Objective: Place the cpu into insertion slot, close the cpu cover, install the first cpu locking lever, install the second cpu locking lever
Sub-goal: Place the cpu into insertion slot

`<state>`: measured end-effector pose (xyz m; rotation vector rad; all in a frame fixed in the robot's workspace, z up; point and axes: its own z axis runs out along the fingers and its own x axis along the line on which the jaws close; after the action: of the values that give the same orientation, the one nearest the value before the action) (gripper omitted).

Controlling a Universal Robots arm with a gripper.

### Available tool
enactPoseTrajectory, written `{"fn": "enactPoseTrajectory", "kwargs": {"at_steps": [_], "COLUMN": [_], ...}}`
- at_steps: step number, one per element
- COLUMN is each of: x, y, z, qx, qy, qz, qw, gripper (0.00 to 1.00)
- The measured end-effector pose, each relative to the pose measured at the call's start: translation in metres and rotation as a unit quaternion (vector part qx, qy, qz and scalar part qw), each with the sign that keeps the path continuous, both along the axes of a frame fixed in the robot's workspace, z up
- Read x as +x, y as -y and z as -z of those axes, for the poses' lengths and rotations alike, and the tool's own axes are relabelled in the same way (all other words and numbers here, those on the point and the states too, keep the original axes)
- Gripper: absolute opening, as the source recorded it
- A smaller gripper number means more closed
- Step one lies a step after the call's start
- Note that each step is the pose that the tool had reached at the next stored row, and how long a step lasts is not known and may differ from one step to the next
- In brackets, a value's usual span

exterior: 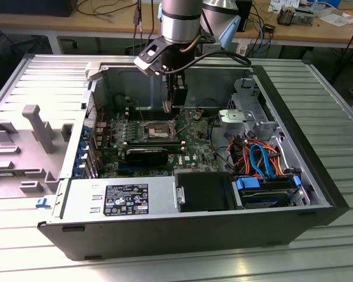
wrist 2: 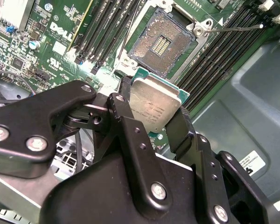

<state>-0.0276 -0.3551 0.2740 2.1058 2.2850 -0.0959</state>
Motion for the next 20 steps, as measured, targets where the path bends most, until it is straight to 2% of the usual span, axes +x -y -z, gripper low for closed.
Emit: {"fn": "enactPoseTrajectory", "kwargs": {"at_steps": [12,20], "x": [-0.0075,-0.0079], "y": [0.0018,0.0018], "z": [0.002,0.0025], "qx": [0.0002,0.0002], "qy": [0.0,0.0], "qz": [0.0,0.0], "qw": [1.0,1.0], "gripper": [0.54,0.54]}}
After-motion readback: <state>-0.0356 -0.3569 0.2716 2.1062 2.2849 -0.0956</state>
